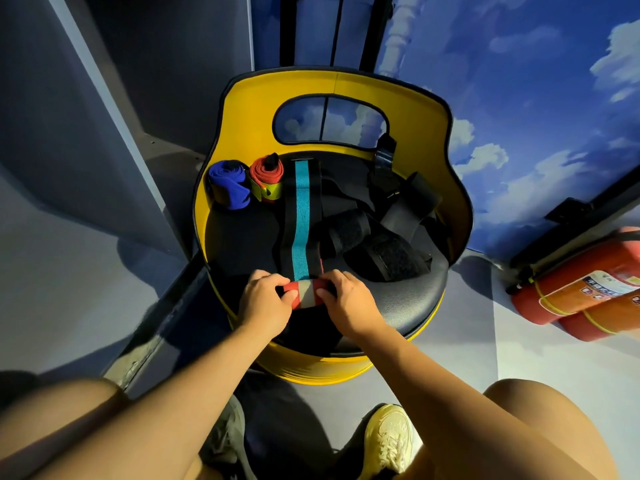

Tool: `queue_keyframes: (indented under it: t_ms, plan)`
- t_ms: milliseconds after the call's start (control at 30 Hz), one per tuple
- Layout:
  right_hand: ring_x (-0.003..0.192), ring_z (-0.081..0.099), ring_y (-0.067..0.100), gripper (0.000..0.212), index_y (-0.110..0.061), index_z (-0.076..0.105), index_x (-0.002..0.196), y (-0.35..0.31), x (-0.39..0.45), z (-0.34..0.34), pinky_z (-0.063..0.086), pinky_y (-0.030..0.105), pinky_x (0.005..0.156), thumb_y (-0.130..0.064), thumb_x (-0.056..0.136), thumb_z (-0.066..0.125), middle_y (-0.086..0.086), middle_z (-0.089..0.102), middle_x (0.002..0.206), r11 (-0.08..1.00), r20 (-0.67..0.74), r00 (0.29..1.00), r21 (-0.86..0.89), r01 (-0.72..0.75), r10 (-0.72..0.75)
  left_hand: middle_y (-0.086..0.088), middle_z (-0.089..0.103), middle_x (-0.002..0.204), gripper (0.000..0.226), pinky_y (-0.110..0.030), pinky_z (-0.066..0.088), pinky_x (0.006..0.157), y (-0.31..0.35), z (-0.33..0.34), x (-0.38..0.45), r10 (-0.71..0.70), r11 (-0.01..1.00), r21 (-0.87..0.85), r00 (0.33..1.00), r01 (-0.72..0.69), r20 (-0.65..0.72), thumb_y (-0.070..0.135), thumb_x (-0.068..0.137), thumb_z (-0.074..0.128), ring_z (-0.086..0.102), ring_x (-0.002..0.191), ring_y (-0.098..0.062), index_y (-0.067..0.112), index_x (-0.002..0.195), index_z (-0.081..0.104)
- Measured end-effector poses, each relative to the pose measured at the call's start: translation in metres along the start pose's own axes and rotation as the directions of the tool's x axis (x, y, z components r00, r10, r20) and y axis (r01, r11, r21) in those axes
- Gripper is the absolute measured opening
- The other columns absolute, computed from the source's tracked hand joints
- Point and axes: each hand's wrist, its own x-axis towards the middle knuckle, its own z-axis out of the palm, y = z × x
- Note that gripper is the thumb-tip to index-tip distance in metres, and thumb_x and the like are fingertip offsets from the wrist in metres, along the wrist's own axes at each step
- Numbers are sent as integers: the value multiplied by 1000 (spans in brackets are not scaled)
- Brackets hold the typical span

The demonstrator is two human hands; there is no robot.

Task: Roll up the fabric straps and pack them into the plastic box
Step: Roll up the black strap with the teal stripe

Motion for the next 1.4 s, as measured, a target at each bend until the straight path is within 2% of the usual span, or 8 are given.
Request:
queue_keyframes:
  t_ms: [100, 300, 467, 600, 800, 1000, 1200, 1400]
  plan:
    - [100, 61, 30, 30, -12, 65, 124, -8, 4, 2, 51, 43, 86, -23, 96, 61, 7, 56, 115, 1000, -46, 999, -11, -29, 28, -1, 65, 118, 28, -29, 47, 83, 5, 1, 5, -53, 998, -42, 998, 52, -31, 25, 93, 70, 58, 112, -21, 19, 120, 67]
    - [87, 63, 29, 15, -14, 60, 99, -14, 0, 4, 49, 39, 72, -29, 96, 60, 5, 66, 98, 999, -123, 991, 2, -51, 51, -4, 65, 119, 31, -34, 50, 85, 7, -2, -3, -40, 999, -14, 999, 40, -15, 36, 94, 66, 54, 116, -24, 24, 122, 68]
    - [117, 56, 28, 41, -6, 54, 128, -13, -11, -2, 48, 37, 101, -9, 87, 59, 10, 52, 142, 995, 19, 995, 12, 102, -103, 2, 52, 135, 58, -42, 52, 101, -2, -5, -5, 49, 998, 26, 993, -52, 111, 16, 86, 77, 55, 122, -23, 17, 140, 57]
    - [107, 60, 34, 39, -8, 56, 125, -15, -6, -6, 50, 46, 91, -4, 87, 58, 10, 58, 123, 994, 48, 996, -82, 78, -74, 0, 49, 140, 53, -38, 48, 105, 3, -9, -4, 93, 989, 105, 989, -106, 119, 18, 94, 69, 52, 125, -23, 14, 144, 52]
    - [103, 58, 33, 33, -8, 59, 122, -12, -6, -8, 50, 44, 87, -13, 89, 60, 11, 62, 113, 988, 71, 993, -119, 101, -93, -3, 48, 137, 46, -39, 49, 103, 6, -15, -4, 1, 1000, 30, 985, -6, 174, 22, 98, 62, 54, 121, -25, 14, 142, 52]
    - [106, 58, 32, 35, -3, 58, 129, -14, 12, -11, 48, 39, 93, -12, 95, 56, 14, 59, 118, 995, 122, 990, -68, 73, -64, -6, 57, 130, 36, -33, 46, 92, 14, -14, 9, -160, 979, -105, 974, 178, 160, 24, 99, 61, 56, 117, -25, 14, 133, 60]
    - [114, 56, 24, 36, -10, 58, 132, -11, 27, -13, 42, 26, 96, -18, 97, 58, 9, 56, 125, 998, 131, 990, 36, -49, 44, -10, 55, 143, 42, -35, 45, 101, 25, -13, 15, -266, 931, -220, 954, 291, 137, 22, 101, 58, 53, 130, -28, 10, 141, 54]
    - [113, 61, 23, 42, -13, 52, 134, -10, 31, -13, 50, 33, 95, -30, 97, 63, 8, 64, 125, 962, 56, 981, 193, -192, 184, -9, 63, 134, 43, -33, 49, 93, 24, -17, 24, -307, 912, -252, 946, 324, 106, 30, 97, 65, 60, 120, -24, 11, 135, 60]
